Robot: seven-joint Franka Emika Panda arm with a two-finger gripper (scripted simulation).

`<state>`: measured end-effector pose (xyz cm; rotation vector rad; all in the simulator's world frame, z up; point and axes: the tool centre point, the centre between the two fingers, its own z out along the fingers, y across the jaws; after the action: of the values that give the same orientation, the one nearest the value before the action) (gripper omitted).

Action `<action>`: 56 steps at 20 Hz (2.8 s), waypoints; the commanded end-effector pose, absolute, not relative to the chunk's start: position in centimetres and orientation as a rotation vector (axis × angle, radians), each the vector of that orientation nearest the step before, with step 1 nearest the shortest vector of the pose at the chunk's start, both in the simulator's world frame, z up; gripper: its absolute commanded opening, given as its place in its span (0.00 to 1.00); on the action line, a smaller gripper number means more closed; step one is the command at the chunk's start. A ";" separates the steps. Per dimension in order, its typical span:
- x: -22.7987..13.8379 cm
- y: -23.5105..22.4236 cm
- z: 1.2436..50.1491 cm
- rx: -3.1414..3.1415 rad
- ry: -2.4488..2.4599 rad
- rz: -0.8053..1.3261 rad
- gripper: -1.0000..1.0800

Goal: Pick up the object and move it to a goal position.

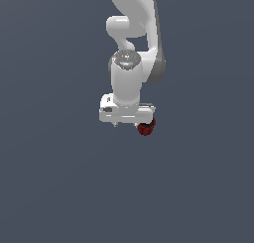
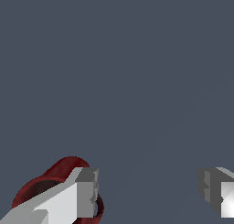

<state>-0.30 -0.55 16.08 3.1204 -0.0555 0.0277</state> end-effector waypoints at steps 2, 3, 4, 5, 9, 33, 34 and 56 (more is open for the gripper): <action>-1.0 0.1 15.5 3.116 -0.107 0.024 0.81; -1.3 0.4 15.4 3.114 -0.126 0.023 0.81; -1.6 0.6 15.2 3.112 -0.146 0.022 0.81; -1.9 0.9 14.9 3.109 -0.167 0.021 0.81; -3.3 2.1 14.0 3.096 -0.266 0.016 0.81; -10.3 6.4 10.2 3.010 -0.673 0.006 0.81; -10.3 6.4 10.2 3.010 -0.674 0.006 0.81; -10.5 6.3 7.2 3.010 -0.673 0.006 0.00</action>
<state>-10.46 5.97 7.32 3.0069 -0.6812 0.0066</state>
